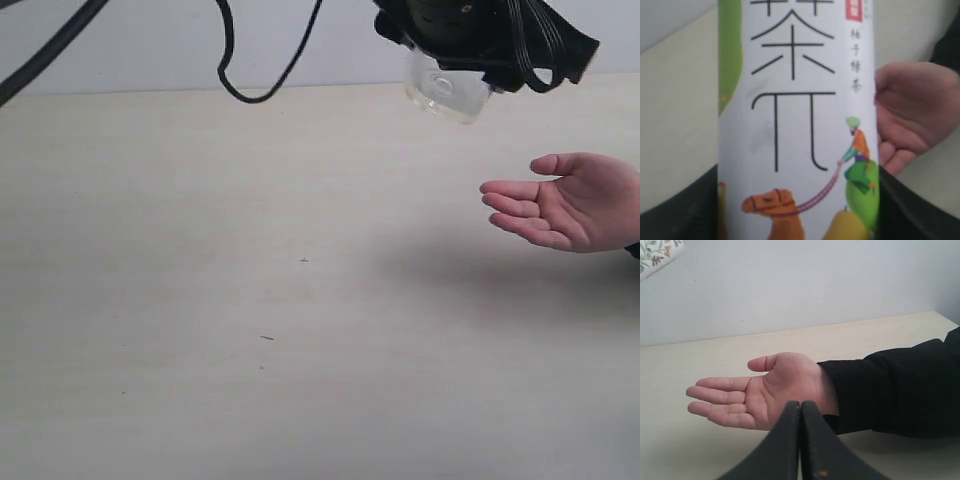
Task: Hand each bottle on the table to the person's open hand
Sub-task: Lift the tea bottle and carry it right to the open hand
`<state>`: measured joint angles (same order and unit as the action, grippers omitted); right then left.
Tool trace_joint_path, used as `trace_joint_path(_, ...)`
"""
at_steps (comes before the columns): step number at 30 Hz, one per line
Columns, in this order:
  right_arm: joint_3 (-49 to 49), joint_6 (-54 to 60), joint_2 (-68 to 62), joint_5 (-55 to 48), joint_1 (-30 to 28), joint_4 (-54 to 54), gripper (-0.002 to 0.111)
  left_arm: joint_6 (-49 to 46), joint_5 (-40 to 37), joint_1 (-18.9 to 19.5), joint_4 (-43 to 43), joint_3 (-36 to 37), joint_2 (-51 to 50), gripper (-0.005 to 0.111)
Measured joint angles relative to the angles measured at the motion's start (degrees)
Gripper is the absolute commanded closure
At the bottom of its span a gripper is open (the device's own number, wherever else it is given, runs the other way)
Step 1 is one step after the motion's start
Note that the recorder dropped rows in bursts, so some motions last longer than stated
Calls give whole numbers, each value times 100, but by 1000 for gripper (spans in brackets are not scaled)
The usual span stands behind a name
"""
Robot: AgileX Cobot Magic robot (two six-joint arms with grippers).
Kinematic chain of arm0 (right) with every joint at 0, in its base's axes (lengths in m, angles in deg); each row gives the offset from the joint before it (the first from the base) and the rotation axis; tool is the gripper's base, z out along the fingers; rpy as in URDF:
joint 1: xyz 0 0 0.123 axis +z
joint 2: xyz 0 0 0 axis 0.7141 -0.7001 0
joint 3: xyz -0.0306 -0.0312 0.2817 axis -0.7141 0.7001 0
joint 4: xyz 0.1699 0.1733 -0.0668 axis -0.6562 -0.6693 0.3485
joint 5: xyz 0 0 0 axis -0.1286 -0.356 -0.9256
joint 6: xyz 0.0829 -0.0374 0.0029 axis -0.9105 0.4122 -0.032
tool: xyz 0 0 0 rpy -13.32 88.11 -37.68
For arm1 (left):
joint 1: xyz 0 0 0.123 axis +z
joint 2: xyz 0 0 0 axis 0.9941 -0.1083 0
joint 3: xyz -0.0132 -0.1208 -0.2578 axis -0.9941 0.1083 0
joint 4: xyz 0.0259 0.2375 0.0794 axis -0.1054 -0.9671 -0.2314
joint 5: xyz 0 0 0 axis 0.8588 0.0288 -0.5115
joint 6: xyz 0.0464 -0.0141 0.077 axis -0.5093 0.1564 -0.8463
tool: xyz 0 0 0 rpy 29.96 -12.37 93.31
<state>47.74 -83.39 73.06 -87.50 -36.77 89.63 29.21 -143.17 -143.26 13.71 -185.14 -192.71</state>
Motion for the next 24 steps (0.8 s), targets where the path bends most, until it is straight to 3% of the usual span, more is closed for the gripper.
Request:
trace_joint_path(10, 0, 0, 0, 0, 0, 0, 108, 897, 1413, -11, 883, 960, 0, 107)
trace_joint_path(24, 0, 0, 0, 0, 0, 0, 108, 1565, 3314, -381, 963, 1728, -11, 107)
